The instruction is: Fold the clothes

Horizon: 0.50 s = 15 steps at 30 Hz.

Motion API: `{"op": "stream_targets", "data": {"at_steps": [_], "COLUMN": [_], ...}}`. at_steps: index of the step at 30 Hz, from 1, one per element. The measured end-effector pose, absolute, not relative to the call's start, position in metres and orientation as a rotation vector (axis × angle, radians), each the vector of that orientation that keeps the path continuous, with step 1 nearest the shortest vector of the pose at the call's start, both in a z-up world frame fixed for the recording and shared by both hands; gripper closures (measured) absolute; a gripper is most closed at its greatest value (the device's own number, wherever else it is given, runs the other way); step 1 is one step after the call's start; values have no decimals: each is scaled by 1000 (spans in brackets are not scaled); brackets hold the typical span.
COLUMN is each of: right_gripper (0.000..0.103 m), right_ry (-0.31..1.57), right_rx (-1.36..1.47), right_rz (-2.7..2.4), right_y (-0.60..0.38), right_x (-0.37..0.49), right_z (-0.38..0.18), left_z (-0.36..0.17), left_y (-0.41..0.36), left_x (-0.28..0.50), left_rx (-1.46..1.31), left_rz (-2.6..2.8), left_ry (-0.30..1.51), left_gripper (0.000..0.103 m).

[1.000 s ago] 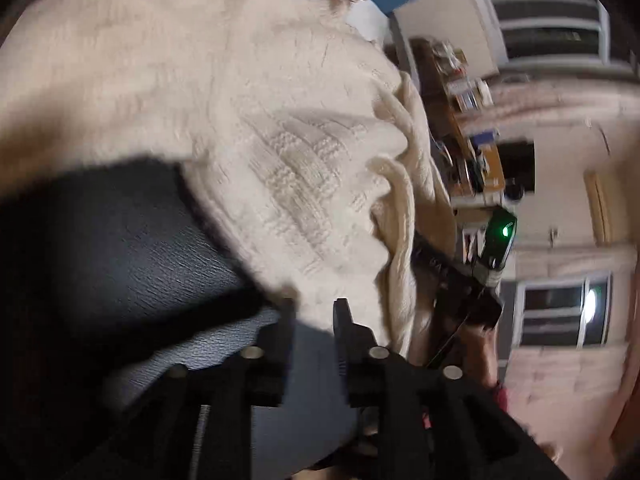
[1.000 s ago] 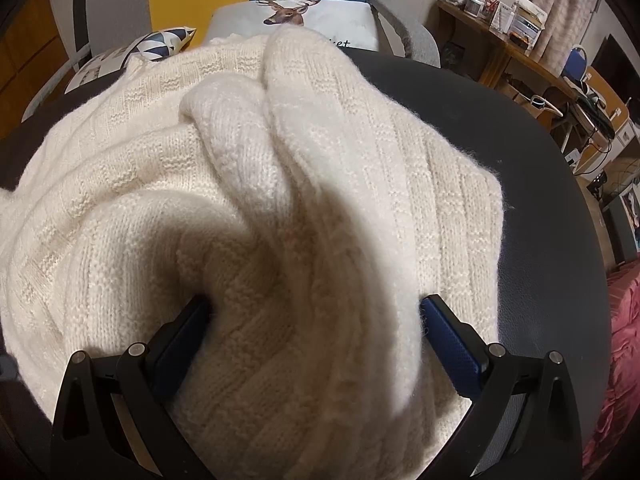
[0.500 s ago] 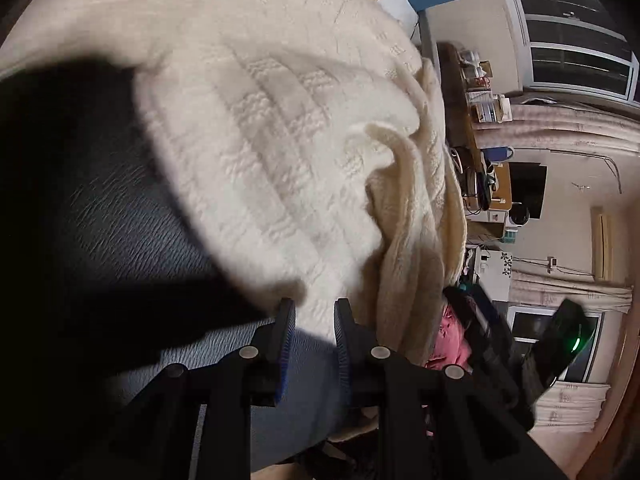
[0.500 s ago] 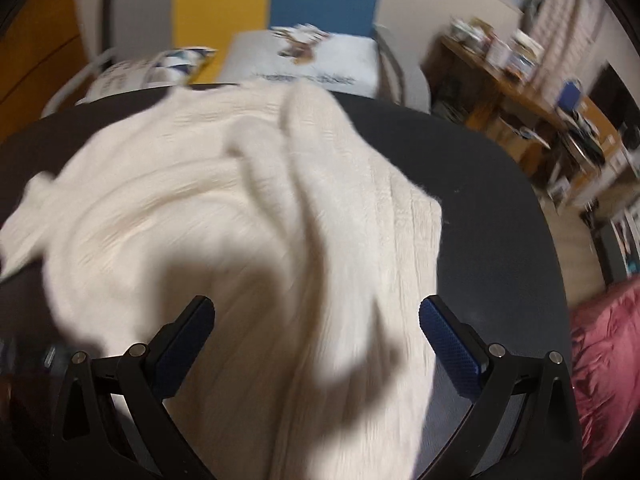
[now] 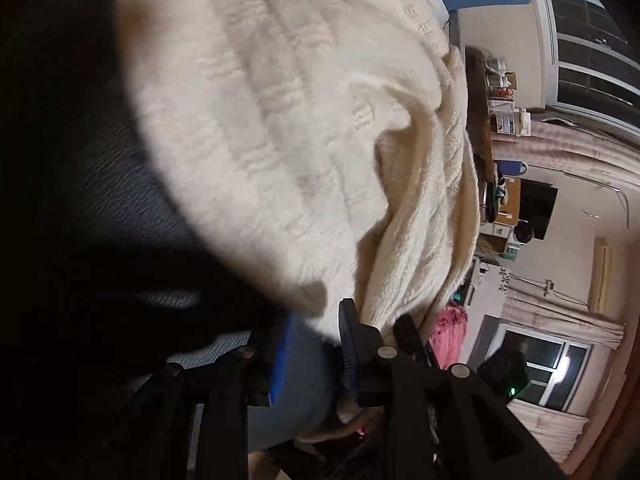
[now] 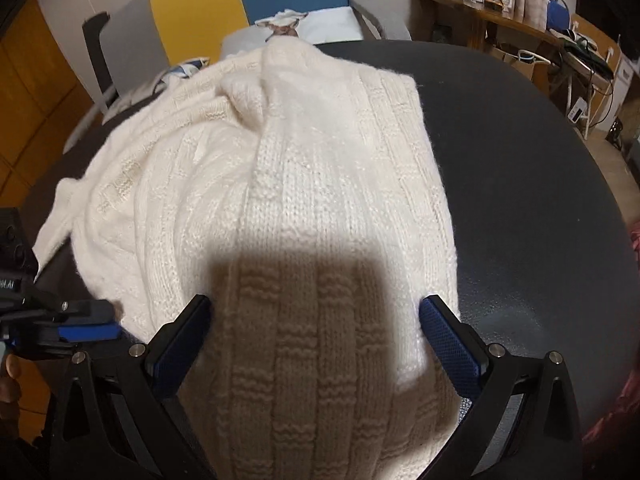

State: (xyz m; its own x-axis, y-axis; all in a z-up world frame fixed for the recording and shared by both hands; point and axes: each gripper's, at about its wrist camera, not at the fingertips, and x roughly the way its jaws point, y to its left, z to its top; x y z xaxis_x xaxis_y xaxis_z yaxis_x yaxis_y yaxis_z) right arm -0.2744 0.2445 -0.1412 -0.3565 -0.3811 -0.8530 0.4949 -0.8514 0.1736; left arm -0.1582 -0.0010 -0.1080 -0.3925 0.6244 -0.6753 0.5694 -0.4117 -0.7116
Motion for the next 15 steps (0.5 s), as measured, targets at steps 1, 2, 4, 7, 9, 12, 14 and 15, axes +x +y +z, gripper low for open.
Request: {"op": "stream_targets", "data": {"at_steps": [1,2,4,7,9,12,14,15], "right_gripper": [0,0,0,0,0,0,0,0], "right_ry": [152,151,167,311,444,585,585,585], "right_rx": [1346,1340,1339,1297,1229,1210,1280,1315], "right_rz": [-2220,-2223,-2232,-2291,-2312,-2285,-2269,-2260], "right_y": [244,244,241,231,215,194,195,195], "right_x": [-274,-273,-272,-271,-269,-276,-288,-294], "right_z": [-141,-141,-139,-120,-106,-102,-113,-119], "left_z": [-108,-107,-105,-103,-103,-103,-100,-97], "left_y": [1,3,5,5,5,7,6,3], "left_x": [-161,-164,-164,-159,-157,-160,-159,-159], "left_rx": [-1697,-1714,-1734,-1721,-1716,-1717,-1716,-1709], "left_rz": [1978,2000,2056,2103,2106,2106,2123,2132], "left_ry": [-1673,-1618,-1521,-1453,-1432,-1388,-1337,-1321], "left_gripper": [83,94,98,99,99,99,99,99]}}
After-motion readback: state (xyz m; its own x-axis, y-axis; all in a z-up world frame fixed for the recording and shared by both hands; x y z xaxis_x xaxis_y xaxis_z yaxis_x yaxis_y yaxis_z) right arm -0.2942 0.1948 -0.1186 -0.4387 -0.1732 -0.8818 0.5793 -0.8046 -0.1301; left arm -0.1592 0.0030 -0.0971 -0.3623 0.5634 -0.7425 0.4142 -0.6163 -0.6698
